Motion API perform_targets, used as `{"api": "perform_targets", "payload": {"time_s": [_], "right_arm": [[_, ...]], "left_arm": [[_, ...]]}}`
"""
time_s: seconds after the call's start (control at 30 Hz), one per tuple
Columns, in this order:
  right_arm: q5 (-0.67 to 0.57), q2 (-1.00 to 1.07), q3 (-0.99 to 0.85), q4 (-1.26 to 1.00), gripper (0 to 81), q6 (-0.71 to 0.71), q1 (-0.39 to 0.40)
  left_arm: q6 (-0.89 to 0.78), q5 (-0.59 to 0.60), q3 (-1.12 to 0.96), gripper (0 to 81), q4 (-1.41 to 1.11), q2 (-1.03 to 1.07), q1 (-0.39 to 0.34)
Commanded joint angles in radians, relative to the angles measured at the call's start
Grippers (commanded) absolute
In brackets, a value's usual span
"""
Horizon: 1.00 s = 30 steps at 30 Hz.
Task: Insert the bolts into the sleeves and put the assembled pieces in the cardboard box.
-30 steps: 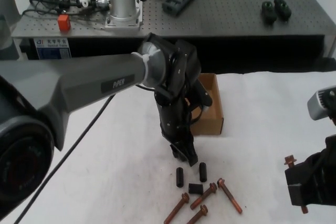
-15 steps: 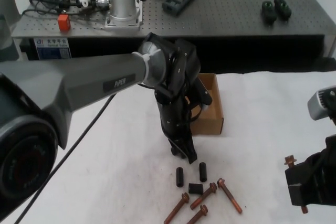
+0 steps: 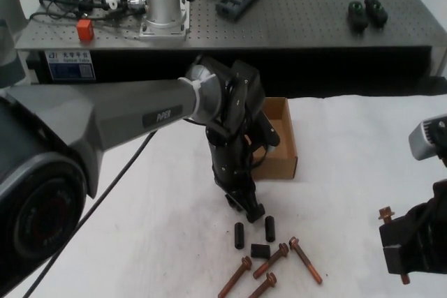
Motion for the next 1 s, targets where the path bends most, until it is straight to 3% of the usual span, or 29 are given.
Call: {"api": "perform_targets", "payload": {"time_s": [0.0,0.23,0.4,0.57,0.77,0.97], "right_arm": [[-0.003,-0.006,-0.002,-0.006,3.1,-0.003,-0.006],[-0.003,-0.006,-0.002,-0.008,3.1,-0.003,-0.006],[-0.037,-0.006,-0.002,-0.06,3.1,0.01,-0.006],[-0.156,-0.009,0.006,-0.206,3.1,0.063,-0.006],[-0.364,-0.04,0.146,-0.703,3.1,0.381,0.009],[-0.37,-0.021,0.31,-1.285,3.1,0.68,0.065]], "left_arm": [[-0.01,-0.009,0.003,25.4,0.027,0.011,0.005],[-0.01,-0.009,0.0,1.8,0.064,0.011,0.007],[-0.024,0.033,0.001,0.6,0.086,-0.036,0.007],[-0.113,0.209,0.012,0.6,0.085,-0.169,0.029],[-0.279,0.377,0.311,0.6,-0.09,-0.439,0.052],[-0.489,0.534,0.792,0.6,-0.748,-0.79,-0.032]]}}
